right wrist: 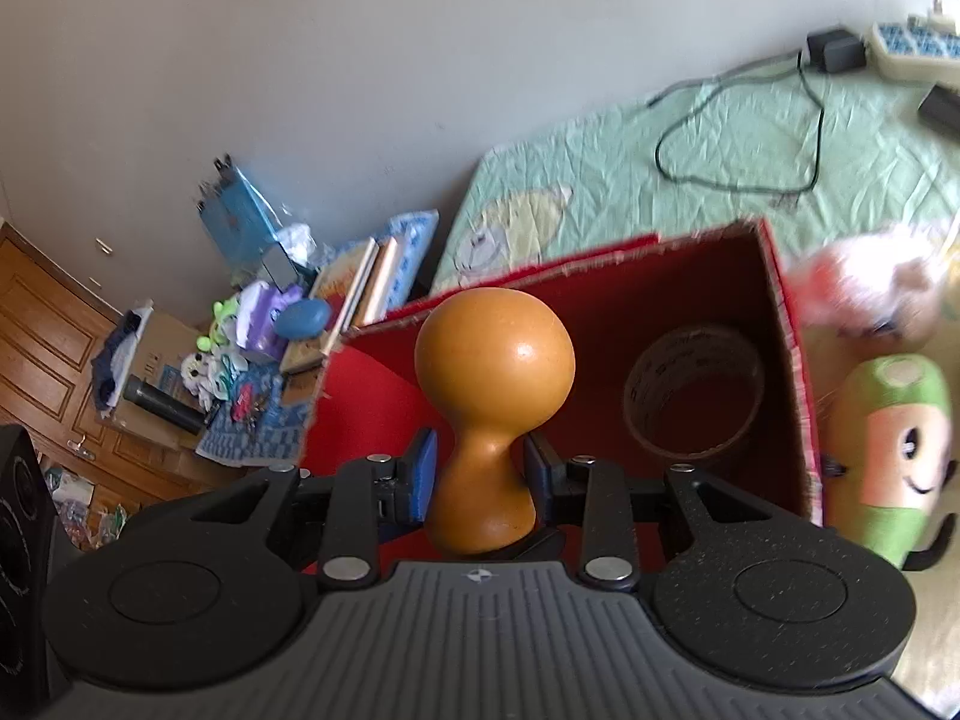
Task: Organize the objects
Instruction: 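Carry the gourd with the right gripper over the red box opening, then lower the gourd into the red box and open the right gripper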
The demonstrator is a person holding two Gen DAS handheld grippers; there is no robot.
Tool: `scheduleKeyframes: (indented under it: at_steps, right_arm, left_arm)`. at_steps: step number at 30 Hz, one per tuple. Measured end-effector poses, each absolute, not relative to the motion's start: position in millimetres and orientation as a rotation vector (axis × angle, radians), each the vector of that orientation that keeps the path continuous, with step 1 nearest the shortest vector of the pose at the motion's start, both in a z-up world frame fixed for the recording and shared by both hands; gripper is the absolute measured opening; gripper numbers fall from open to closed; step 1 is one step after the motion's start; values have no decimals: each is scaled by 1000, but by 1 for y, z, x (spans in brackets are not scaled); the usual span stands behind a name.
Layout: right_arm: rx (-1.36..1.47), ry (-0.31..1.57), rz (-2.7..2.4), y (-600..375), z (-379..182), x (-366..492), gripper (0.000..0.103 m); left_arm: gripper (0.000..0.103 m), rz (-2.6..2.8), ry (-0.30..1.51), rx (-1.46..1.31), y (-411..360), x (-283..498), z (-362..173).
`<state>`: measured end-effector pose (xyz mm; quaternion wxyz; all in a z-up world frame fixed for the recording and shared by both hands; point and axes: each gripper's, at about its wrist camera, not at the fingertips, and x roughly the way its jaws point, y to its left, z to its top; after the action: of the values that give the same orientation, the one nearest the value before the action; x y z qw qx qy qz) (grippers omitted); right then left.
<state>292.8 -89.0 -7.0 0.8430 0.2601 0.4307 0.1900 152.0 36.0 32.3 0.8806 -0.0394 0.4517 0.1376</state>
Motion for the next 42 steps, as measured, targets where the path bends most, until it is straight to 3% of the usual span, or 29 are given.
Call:
scheduleKeyframes:
  at_steps: [10,21,26,30,42]
  right_arm:
    - [578,1041,406,-81,-39,319,34]
    - [531,1110,360,-82,-53,333,33]
    - [479,1142,336,-79,-56,338,32]
    - [407,1176,322,-71,-58,344,31]
    - [407,1223,257,-71,-65,346,29]
  left_arm:
    - [40,291,1089,-139,61,170,-3]
    - [52,275,1182,-233,87,181,-34]
    - [71,275,1176,-247,94,180,-39]
    - [70,276,1200,-252,98,180,-51]
    - [79,299,1210,-261,100,173,-55]
